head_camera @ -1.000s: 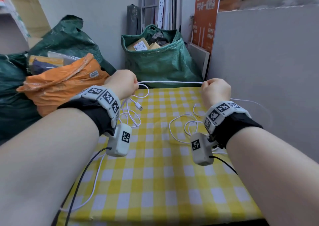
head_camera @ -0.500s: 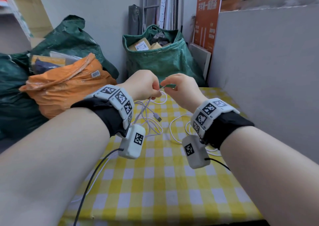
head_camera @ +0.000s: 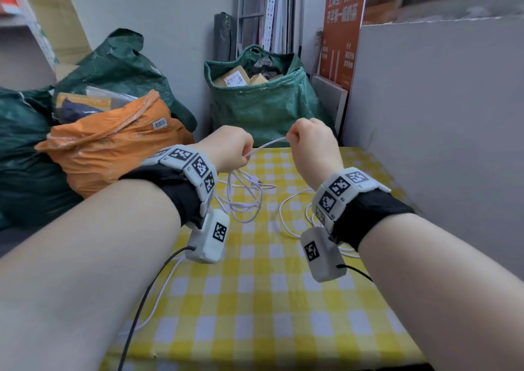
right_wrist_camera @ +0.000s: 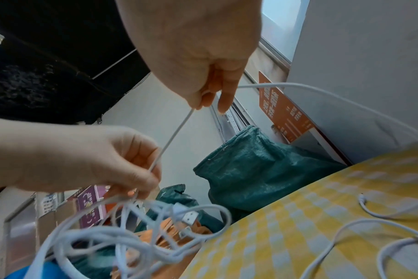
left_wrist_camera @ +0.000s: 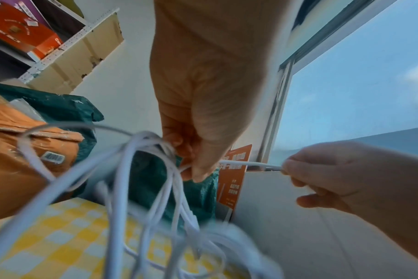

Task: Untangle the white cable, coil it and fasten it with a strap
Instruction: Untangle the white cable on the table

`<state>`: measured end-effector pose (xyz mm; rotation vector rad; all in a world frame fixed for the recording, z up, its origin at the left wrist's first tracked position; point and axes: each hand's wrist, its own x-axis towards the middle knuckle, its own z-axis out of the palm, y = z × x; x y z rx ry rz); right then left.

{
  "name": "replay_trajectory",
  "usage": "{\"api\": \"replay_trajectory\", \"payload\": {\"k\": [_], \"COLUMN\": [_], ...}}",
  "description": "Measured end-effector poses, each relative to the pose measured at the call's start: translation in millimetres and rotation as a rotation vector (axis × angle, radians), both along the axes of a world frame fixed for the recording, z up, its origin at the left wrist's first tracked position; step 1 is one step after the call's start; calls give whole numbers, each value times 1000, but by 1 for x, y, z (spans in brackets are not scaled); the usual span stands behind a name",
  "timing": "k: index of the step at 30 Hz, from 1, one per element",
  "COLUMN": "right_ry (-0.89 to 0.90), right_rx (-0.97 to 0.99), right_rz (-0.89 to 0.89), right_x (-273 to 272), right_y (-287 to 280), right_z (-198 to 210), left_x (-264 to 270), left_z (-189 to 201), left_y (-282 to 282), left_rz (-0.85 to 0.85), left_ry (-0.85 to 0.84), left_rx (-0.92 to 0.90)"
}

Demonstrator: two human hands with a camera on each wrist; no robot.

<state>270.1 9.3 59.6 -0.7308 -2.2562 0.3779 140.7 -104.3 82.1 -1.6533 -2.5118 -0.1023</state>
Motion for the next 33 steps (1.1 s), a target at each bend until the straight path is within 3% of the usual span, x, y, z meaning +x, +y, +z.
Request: {"api": "replay_trajectory", "payload": {"k": [7, 11, 15, 18, 21, 28, 33], "right_ry": [34, -128, -280, -243, -258, -19, 95], "right_rx": [-60, -83, -37, 26, 70, 50, -3], "right_rz": [-178, -261, -86, 158, 268, 220, 107], "right_x": [14, 18, 15, 4, -6, -8, -6], "right_y": [16, 14, 6, -9, -20, -18, -15], "right_z": [2, 0, 2, 1, -2, -4, -4], "left_x": [-15, -10, -3, 7, 14, 16, 11], "left_z": [-7, -5, -1, 1, 3, 2, -1], "left_y": [-22, -19, -13, -8, -4, -4, -6], "left_rz": [146, 177, 151, 93, 31, 23, 83], "left_ry": [-37, -85, -103, -98, -77, -39, -120], "left_rx": [2, 54, 85, 89, 148, 151, 98]}}
